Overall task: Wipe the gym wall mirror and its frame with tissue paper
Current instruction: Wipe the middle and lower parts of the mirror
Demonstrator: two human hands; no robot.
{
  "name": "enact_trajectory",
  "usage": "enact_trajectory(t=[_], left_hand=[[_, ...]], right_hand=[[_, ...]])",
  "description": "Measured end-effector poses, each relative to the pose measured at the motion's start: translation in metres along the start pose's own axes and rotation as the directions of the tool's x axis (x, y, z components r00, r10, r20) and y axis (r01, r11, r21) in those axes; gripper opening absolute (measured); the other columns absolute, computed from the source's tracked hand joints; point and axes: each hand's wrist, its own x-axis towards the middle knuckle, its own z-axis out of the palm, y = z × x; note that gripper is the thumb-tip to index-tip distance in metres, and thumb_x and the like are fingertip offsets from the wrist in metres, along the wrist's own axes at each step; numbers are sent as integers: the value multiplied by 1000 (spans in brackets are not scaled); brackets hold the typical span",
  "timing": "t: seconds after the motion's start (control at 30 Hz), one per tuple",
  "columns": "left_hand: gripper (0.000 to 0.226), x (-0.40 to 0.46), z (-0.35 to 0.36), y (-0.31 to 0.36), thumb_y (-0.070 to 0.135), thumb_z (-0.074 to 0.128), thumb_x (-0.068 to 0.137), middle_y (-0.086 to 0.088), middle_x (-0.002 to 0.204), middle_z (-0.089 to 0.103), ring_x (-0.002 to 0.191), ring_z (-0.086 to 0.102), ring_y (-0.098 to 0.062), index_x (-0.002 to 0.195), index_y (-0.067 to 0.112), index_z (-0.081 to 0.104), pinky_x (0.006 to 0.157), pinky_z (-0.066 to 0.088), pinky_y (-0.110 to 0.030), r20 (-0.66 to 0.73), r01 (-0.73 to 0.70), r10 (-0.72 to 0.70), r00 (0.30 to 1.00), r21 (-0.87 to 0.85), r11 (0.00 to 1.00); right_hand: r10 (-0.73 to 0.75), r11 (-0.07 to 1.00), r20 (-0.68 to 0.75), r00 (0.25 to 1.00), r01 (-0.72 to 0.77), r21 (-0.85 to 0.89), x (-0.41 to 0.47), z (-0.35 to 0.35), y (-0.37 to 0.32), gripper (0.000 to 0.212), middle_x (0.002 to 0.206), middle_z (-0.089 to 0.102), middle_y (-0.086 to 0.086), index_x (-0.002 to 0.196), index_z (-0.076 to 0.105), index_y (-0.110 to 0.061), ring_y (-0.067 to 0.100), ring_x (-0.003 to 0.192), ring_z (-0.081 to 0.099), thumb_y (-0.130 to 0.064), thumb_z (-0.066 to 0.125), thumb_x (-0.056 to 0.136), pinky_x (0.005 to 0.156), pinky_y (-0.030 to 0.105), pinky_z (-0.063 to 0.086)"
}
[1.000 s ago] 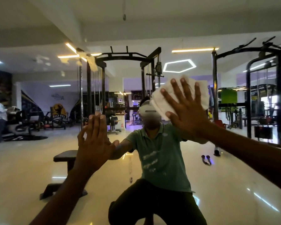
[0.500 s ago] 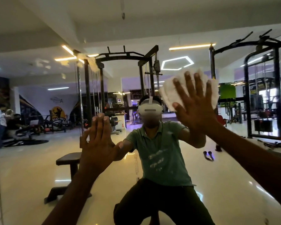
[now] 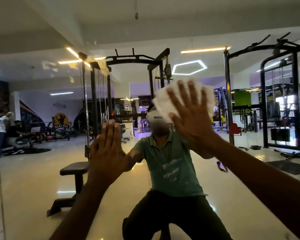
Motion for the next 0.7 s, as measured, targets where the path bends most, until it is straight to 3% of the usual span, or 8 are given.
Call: enact_trajectory(t=[0.07, 0.17, 0.3, 0.47, 0.6, 0.7], left_hand=[[103, 0, 0, 0, 79, 16, 94, -17, 172, 2, 160, 5, -34, 164, 4, 10, 122, 22, -55, -12, 1, -1, 1000, -17, 1000], [103, 0, 2, 0, 80, 11, 95, -18, 172, 3, 160, 6, -34, 164, 3, 11, 122, 20, -54, -19, -11, 11, 1000, 1, 1000], [106, 1, 4, 3, 82, 9, 93, -17, 172, 4, 160, 6, -33, 164, 3, 11, 121, 18, -52, -42, -4, 3, 999, -18, 1000], [111, 1, 5, 1, 87, 8, 91, -15, 173, -1, 160, 1, -32, 164, 4, 9, 123, 15, -52, -25, 4, -4, 1000, 6, 1000], [109, 0, 7, -4, 84, 12, 93, -18, 172, 0, 160, 2, -33, 164, 2, 9, 124, 19, -56, -20, -13, 14, 1000, 54, 998], [105, -1, 11, -6, 80, 19, 94, -18, 172, 0, 160, 2, -33, 164, 2, 8, 124, 16, -54, -48, -29, 32, 998, 81, 996]], right_hand=[[173, 985, 13, 985, -173, 4, -15, -3, 15, 75, 175, -6, 12, 168, 5, -26, 39, 161, -9, -60, 25, 104, 124, 69, 1], [416, 909, -28, 909, -415, 24, 0, 8, -27, 80, 175, -5, 15, 168, 4, -26, 43, 160, -6, -62, 32, 103, 122, 72, 3], [223, 975, 7, 975, -223, 17, 32, 24, -102, 81, 174, -3, 17, 168, 7, -25, 45, 159, -5, -65, 28, 101, 121, 72, 3], [18, 999, -2, 1000, -18, 29, 14, 26, -68, 76, 175, 6, 15, 168, 17, -25, 41, 161, 1, -64, 32, 103, 122, 71, 6], [217, 976, -10, 976, -217, 25, -42, 14, -12, 74, 175, -2, 14, 168, 10, -27, 39, 161, -5, -62, 27, 106, 123, 71, 4], [408, 912, -16, 913, -407, 43, -53, 14, -22, 76, 175, -2, 15, 168, 8, -26, 42, 160, -4, -61, 31, 104, 121, 73, 6]])
